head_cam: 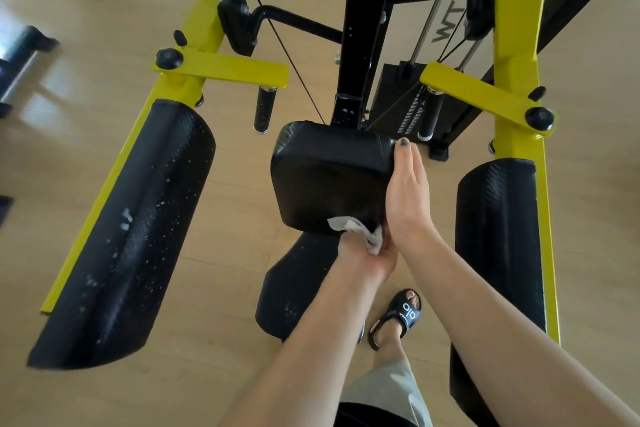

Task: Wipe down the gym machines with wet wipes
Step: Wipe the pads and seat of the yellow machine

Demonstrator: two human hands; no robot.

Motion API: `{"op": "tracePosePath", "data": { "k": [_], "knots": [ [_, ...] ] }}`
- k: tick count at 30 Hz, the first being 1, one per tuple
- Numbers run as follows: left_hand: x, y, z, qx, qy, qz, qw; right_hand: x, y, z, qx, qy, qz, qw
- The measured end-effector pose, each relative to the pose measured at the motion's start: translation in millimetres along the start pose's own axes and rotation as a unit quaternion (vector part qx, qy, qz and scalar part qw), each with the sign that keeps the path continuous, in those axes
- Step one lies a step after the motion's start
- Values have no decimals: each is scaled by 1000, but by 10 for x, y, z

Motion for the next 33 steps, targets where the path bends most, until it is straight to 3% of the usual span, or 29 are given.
{"op": "tracePosePath", "data": {
  "k": [3, 8, 12, 14, 17, 20, 23, 25, 29, 33],
  "knots": [
    [-179, -90, 47, 34, -36, -20, 999, 0, -18, 7, -10, -4, -2, 1000],
    [-567, -610, 130, 108, 138, 78, 981, 22, -45, 73, -42, 15, -4, 999],
    [-1052, -992, 58, 179, 114, 89, 973, 36, -88, 91, -57, 19, 12, 998],
    [-1204, -1056, 31, 172, 218, 136, 951, 50, -114, 81, -56, 17, 17, 998],
    [-1356, -1155, 67, 162, 385, 270, 867, 108, -160, 41, -42, 4, 32, 999],
    [-1522, -1187, 102, 204, 534, 452, 685, 209, -199, -33, -31, -36, -13, 999],
    [-1676, -1143, 305, 214, 606, 582, 498, 375, -274, -91, -19, -64, -88, 994],
    [-1750, -1095, 461, 209, 617, 639, 408, 482, -300, -87, 15, -74, -116, 990],
    [-1733, -919, 572, 215, 638, 659, 335, 641, -283, 12, 105, -120, -153, 975],
    [-1645, -817, 736, 230, 663, 640, 313, 749, -58, 75, 164, -185, -137, 959]
  ]
}}
Point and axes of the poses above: each hand's wrist, its own y-axis towards the middle knuckle, its own z-axis out of the palm, x = y × z, the point moved 2 cm from there along y, towards the middle knuckle, and after that the axes turned 11 degrees about z, right-handed, at the moved point
